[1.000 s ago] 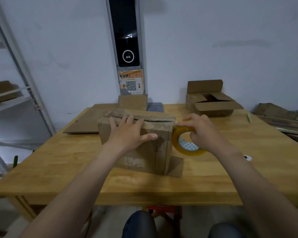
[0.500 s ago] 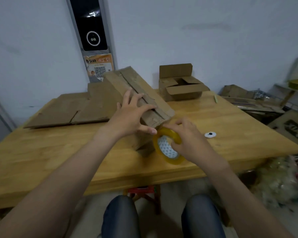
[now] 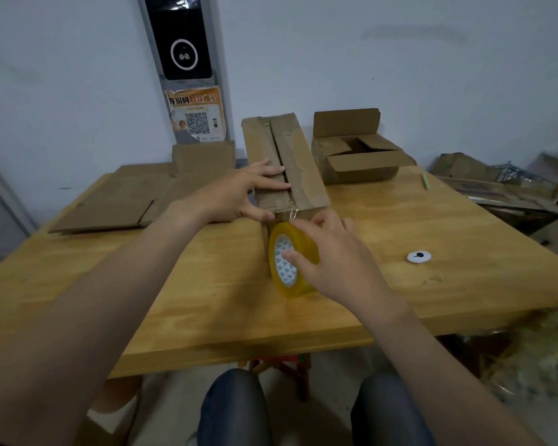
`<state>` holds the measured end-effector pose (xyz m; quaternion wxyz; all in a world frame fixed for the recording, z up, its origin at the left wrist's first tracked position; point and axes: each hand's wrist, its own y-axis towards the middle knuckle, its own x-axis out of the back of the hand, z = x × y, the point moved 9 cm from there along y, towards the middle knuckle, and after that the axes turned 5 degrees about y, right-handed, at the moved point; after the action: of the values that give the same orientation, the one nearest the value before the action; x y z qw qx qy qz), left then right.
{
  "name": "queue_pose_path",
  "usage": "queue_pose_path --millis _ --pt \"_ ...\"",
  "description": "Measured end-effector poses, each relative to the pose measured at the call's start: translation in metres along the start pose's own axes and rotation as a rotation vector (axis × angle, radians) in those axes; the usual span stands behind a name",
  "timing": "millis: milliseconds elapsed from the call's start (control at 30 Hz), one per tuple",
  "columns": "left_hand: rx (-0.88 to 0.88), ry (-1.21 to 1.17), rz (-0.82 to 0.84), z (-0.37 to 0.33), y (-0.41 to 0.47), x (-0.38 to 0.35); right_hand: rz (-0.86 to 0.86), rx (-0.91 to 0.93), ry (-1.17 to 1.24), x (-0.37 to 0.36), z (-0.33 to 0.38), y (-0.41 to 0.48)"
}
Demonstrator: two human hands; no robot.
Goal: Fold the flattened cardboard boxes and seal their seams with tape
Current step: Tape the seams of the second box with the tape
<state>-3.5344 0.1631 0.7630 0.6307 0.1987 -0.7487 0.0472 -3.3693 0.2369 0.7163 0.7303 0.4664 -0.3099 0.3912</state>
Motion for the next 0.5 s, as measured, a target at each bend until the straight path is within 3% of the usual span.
queue_pose_path --millis 500 --pt "0.030 -0.202 0.068 0.062 0.059 0.009 0.045 0.141 0.021 0.038 -0.025 0.134"
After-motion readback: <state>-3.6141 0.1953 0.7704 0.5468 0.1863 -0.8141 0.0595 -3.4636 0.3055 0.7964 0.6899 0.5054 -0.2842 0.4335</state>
